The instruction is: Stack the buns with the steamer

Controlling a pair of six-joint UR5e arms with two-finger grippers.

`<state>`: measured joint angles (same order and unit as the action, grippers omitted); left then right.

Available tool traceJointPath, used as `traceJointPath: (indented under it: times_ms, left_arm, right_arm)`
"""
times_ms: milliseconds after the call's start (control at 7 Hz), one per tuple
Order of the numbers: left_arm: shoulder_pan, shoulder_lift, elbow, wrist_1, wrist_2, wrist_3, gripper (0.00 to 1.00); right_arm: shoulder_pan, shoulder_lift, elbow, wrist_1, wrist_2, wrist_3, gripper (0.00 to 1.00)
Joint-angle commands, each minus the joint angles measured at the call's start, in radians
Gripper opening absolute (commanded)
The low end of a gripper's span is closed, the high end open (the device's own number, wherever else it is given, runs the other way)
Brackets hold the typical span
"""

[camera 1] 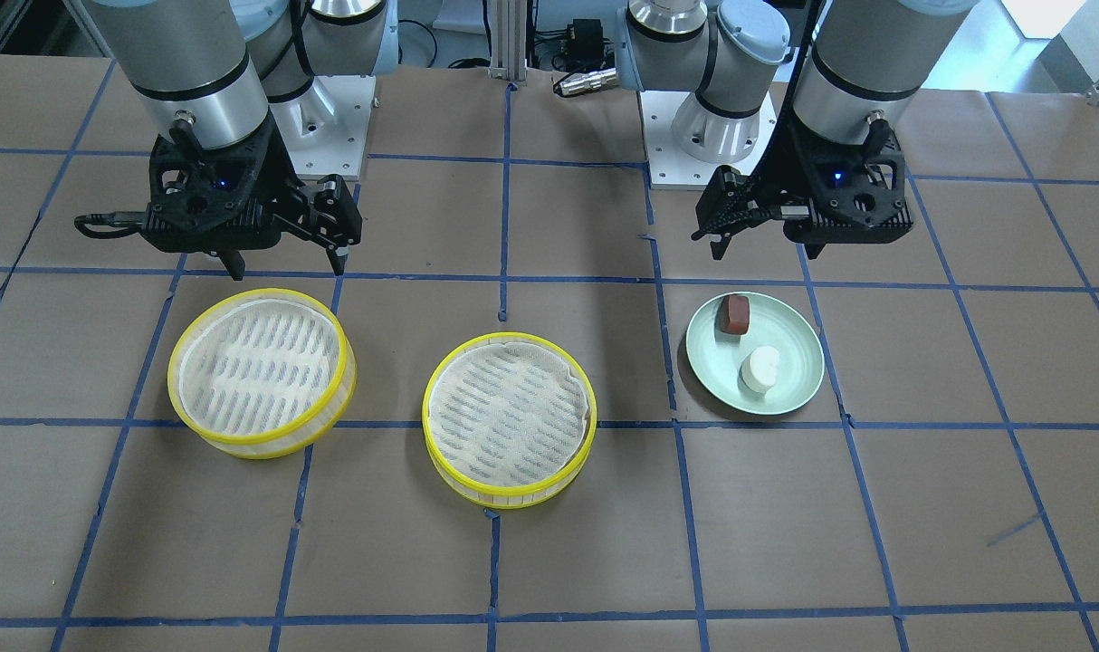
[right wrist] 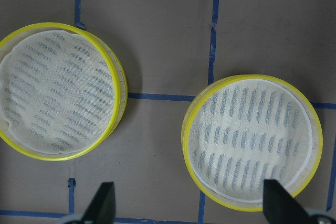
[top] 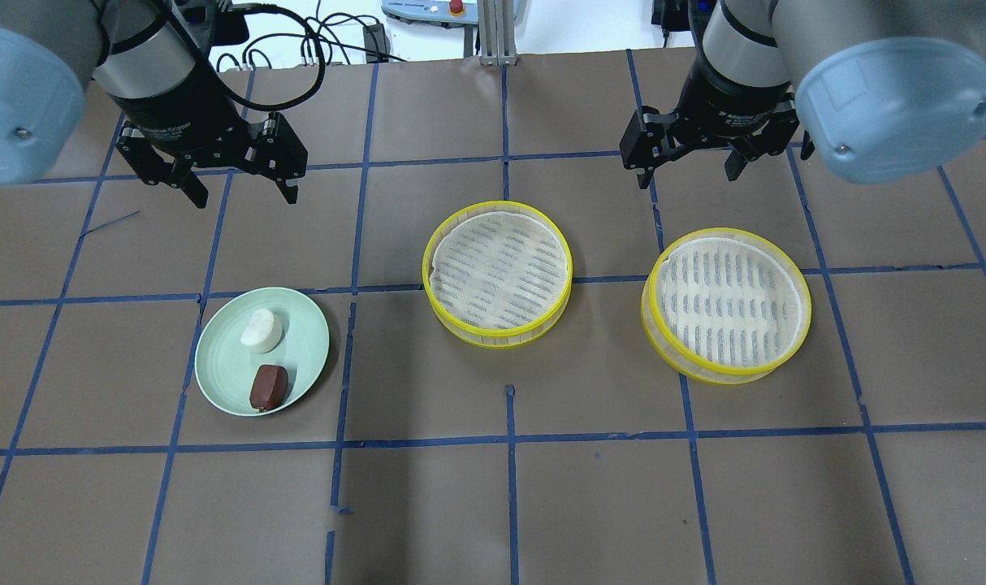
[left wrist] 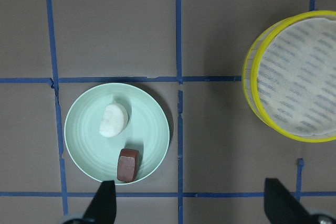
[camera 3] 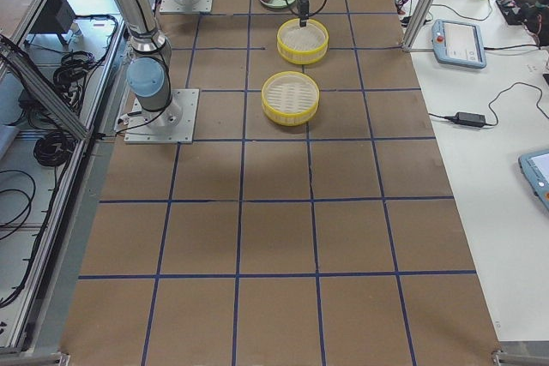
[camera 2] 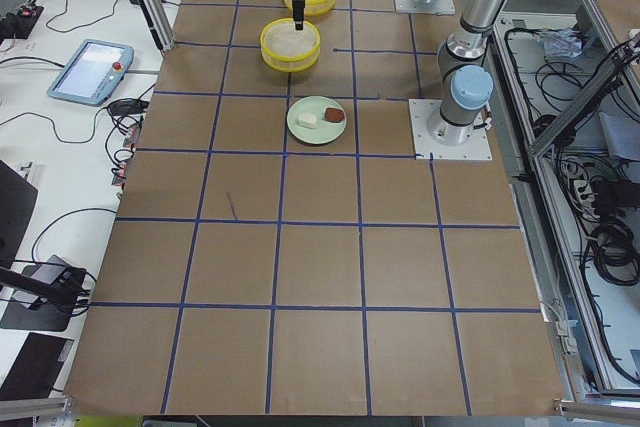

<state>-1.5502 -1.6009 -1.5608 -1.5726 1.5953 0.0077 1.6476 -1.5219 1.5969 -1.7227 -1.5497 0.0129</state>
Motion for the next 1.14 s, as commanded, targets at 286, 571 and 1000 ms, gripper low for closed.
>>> traceJointPath:
  times_ms: [286,571,1000]
  left_arm:
    - [0.079,0.001,-0.119,0.038,-0.003,0.17,1.0]
    - [0.135,-0.106,-0.165,0.068,0.03,0.172,1.0]
    - [0.19,-0.302,-0.232,0.148,0.086,0.187,1.0]
  right_arm:
    - [-0.006,0.0,0.0,0.005,0.0,-0.004,1.0]
    - [-0.02,0.006,0.003,0.0,-0.007,-0.027,1.0]
    - [-0.058,0.006,0.047,-0.006,-0.007,-0.104,1.0]
